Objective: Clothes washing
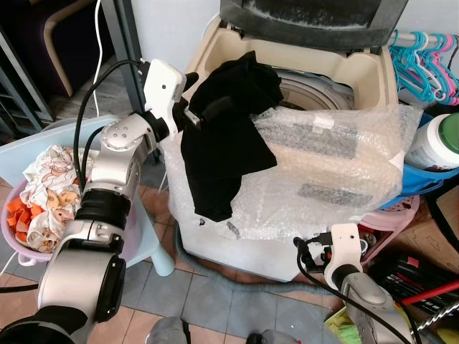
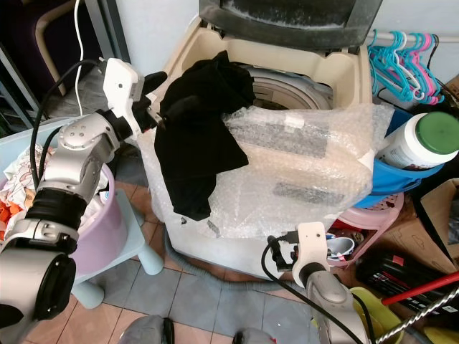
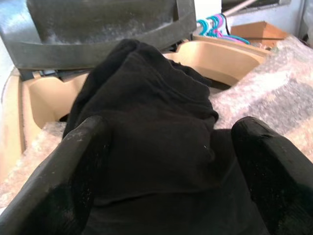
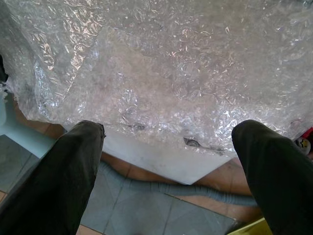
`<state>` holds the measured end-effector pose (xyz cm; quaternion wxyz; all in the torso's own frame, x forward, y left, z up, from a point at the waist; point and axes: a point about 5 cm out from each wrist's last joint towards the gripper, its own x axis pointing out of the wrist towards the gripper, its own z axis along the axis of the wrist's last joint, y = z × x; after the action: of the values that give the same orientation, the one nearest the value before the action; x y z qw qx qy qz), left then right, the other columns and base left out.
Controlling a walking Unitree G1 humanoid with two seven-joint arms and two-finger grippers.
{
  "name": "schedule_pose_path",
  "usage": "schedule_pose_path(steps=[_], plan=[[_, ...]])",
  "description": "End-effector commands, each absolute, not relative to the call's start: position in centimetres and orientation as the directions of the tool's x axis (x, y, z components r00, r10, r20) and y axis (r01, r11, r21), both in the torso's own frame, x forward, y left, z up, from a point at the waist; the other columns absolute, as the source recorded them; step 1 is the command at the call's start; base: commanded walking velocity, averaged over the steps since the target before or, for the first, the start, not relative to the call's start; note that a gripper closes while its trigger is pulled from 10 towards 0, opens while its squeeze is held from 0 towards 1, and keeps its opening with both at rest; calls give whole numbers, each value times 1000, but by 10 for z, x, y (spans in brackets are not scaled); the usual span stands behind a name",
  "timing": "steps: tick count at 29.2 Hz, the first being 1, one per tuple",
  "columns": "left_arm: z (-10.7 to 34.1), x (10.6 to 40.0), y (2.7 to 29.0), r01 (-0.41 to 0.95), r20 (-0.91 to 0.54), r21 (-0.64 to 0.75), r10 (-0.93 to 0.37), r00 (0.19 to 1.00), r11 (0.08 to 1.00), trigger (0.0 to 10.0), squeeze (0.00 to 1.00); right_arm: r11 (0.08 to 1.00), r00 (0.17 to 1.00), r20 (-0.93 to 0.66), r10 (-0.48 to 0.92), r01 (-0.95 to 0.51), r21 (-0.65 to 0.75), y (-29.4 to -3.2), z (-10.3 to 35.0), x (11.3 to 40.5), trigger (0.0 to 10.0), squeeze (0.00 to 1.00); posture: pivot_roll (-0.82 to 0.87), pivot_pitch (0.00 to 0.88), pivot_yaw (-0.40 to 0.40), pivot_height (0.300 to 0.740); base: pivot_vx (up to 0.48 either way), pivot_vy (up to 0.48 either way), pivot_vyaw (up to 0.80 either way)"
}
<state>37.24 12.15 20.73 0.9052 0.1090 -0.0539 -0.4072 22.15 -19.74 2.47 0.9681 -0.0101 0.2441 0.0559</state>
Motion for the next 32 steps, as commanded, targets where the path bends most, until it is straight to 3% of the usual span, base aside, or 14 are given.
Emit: schedule_pose_path(steps=[1,3,5,9,10,11,13,14,15,17,18,21,27,32], plan=[[204,372,121,751,-60,273,-768,637,601,10000,0,995,873,-479,94,-104,4,-202,24,220,10000,0,4,82,-45,740,0,0,0],[195,368,116,800,-211,325,-786,581,505,10000,0,994,872,-481,87,-105,-10,-203,25,220,10000,0,-10,81,-44,740,0,0,0],[192,369,114,810,-264,357,-782,565,465,10000,0,994,872,-482,85,-105,-15,-204,25,220,10000,0,-13,80,-44,740,0,0,0],[197,386,112,745,-281,444,-712,643,498,10000,0,995,874,-480,77,-100,-24,-204,26,220,10000,0,-26,76,-43,740,0,0,0],[204,395,113,673,-253,509,-655,712,536,10000,0,995,875,-479,74,-98,-26,-205,26,221,10000,0,-26,77,-43,740,0,0,0],[206,398,114,653,-240,516,-639,731,554,10000,0,995,875,-479,73,-97,-26,-205,26,221,10000,0,-25,76,-44,740,0,0,0],[228,412,119,444,-114,605,-481,869,660,10000,0,995,876,-476,70,-95,-28,-206,26,222,10000,0,-27,73,-44,740,0,0,0],[233,414,120,414,-87,603,-460,884,682,10000,0,995,877,-476,69,-94,-28,-206,26,222,10000,0,-30,71,-43,740,0,0,0],[251,418,122,271,22,645,-372,928,714,10000,0,995,877,-475,68,-93,-30,-206,26,222,10000,0,-31,71,-43,740,0,0,0],[260,419,122,222,73,648,-349,934,728,10000,0,995,878,-475,66,-91,-31,-206,26,222,10000,0,-33,72,-42,740,0,0,0],[278,421,122,98,182,642,-276,944,760,10000,0,996,879,-473,58,-85,-35,-207,26,223,10000,0,-32,70,-45,740,0,0,0],[288,422,120,39,228,648,-242,943,761,10000,0,996,880,-472,54,-82,-38,-207,26,223,10000,0,-33,71,-46,740,0,0,0],[312,419,110,-70,405,566,-203,891,821,10000,0,996,882,-468,53,-82,-43,-207,27,224,10000,0,-32,72,-48,740,0,0,0],[314,415,129,106,456,230,-203,866,967,10000,0,996,884,-464,53,-80,-39,-207,27,223,10000,0,-22,77,-46,740,0,0,0]])
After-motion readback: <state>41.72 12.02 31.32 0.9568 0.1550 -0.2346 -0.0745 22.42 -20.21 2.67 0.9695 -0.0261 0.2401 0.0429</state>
